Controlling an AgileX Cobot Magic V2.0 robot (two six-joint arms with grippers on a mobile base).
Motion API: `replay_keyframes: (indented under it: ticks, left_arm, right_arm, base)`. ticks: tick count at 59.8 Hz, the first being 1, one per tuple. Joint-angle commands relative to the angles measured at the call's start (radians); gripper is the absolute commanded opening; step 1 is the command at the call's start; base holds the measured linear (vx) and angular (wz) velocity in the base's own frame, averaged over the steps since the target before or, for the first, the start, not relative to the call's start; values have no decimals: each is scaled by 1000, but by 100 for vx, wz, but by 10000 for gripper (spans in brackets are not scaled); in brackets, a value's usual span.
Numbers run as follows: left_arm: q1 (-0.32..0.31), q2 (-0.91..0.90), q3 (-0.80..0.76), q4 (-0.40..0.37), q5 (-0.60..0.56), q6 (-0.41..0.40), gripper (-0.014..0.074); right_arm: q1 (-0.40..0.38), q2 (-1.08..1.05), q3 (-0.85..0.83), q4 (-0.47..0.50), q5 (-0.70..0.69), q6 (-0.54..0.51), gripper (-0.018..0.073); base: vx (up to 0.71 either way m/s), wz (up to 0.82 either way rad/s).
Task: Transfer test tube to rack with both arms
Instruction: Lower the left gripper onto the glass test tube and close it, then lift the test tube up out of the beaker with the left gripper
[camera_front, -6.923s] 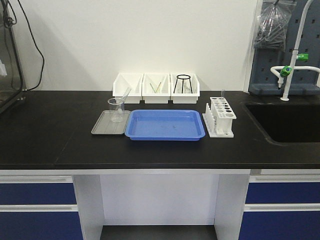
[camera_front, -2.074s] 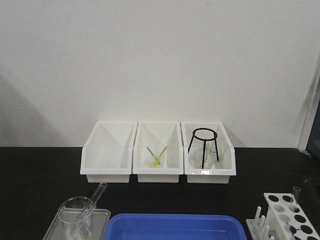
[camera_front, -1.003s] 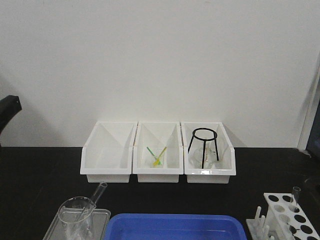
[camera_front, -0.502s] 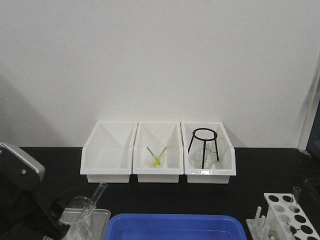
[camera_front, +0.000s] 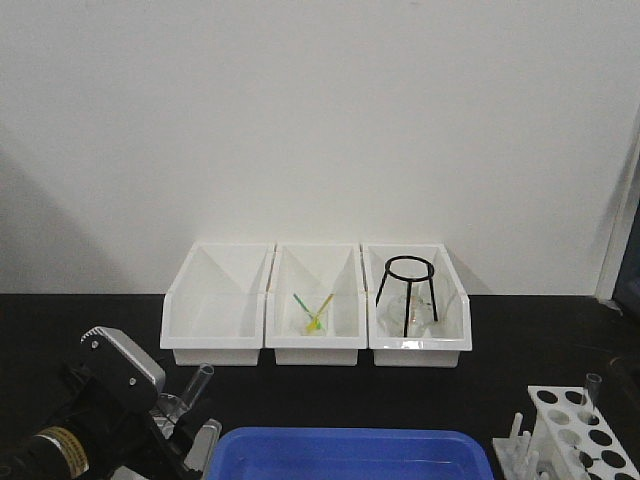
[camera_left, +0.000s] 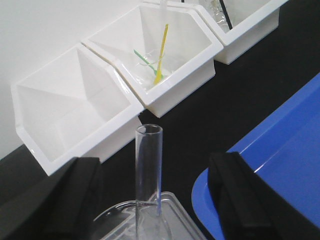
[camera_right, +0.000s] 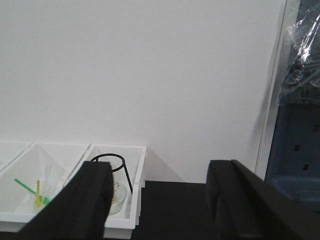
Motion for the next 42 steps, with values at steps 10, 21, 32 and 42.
replay_keyframes:
  ticks: [10,21,32,42]
  left_arm:
    - [-4,48,-117,-10,-55,-96,553]
    - [-4,115,-205,-10,4,-96,553]
    - [-4,160,-226,-10,-3,-104,546]
    - [-4,170,-226,-10,-16,-103,469]
  right_arm:
    - [2,-4,-30,-12,-88,-8,456]
    - [2,-4,-30,-12,-88,-8,456]
    - [2,-4,-30,-12,-88,-9,456]
    - [2,-4,-30,-12,-87,-8,456]
  base:
    - [0,0]
    - [0,0]
    - [0,0]
    - [0,0]
